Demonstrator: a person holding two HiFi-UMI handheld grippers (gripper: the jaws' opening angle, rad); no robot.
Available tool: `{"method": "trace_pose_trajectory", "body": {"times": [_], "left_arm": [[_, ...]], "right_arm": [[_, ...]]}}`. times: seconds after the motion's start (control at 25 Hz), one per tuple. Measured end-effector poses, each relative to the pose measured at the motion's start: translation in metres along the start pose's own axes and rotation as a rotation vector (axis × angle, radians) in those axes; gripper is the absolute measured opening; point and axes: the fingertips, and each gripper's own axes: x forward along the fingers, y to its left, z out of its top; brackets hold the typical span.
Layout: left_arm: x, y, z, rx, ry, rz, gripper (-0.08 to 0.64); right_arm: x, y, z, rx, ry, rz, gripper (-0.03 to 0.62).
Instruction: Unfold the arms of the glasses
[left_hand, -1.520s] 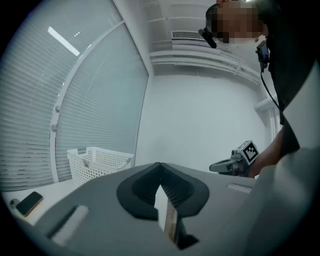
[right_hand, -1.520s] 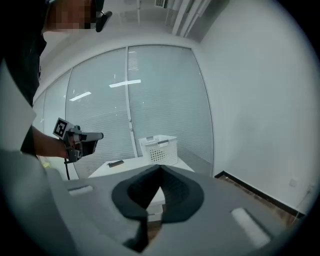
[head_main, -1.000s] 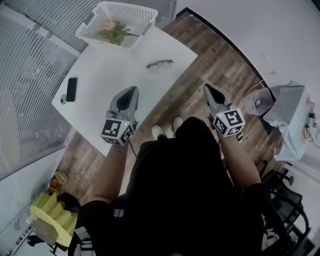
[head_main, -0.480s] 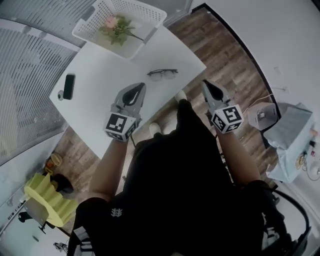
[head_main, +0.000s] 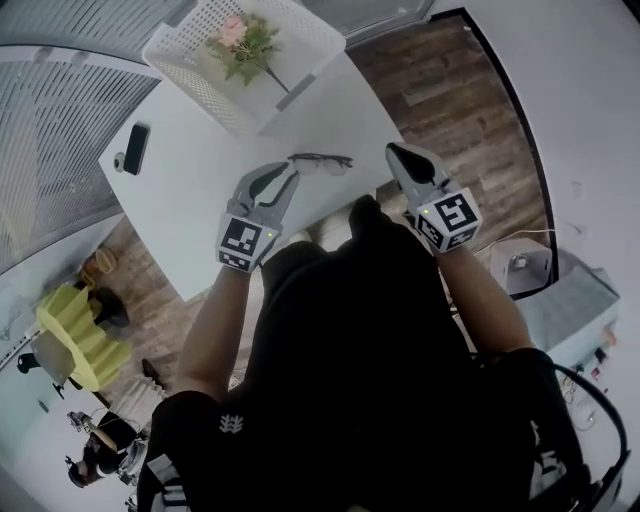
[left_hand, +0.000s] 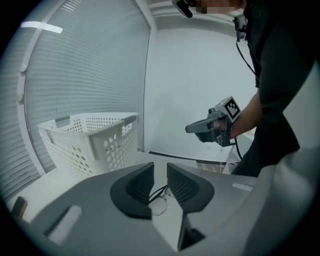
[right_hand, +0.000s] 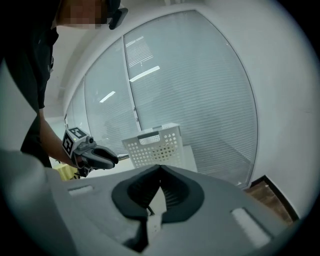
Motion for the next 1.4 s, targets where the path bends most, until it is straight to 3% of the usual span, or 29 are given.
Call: {"method": "trace_pose_trajectory", "body": {"times": [0.2,0.36,0.48,0.64,0.76,1.08,1.2,1.4], "left_arm": [[0.025,0.002,-0.021,0.012,0.085,0.032,0.100],[0.047,-0.007,-0.035,0.037,0.131,-0.025,0.100],[0.067,-0.014,-0.054,0.136,0.188,-0.085,0.100],[0.094,-0.018,-0.077,0.321,0.252,-0.104,0.087],[0.106,-0.029,-0.090,0.395,0.275,-0.166,0.086],[0.122,-0.037,-0.095,0.416,0.281,-0.148,0.084],[0.125,-0.038,-0.094,0.411,0.293,-0.147,0.005],[0.122,-0.044,-0.088,0.412,0.299,-0.149,0.003]], "right_arm": [[0.013,-0.023,-0.014,0.029,0.045,0.049,0.000],[0.015,-0.031,-0.035,0.072,0.085,0.022,0.000],[0.017,-0.030,-0.046,0.095,0.095,-0.011,0.000],[0.017,-0.024,-0.067,0.135,0.110,-0.052,0.000],[0.012,-0.020,-0.083,0.168,0.124,-0.079,0.000],[-0.010,-0.023,-0.103,0.222,0.129,-0.133,0.000],[-0.014,-0.026,-0.102,0.226,0.124,-0.139,0.000],[-0.012,-0.026,-0.095,0.215,0.115,-0.121,0.000]]}}
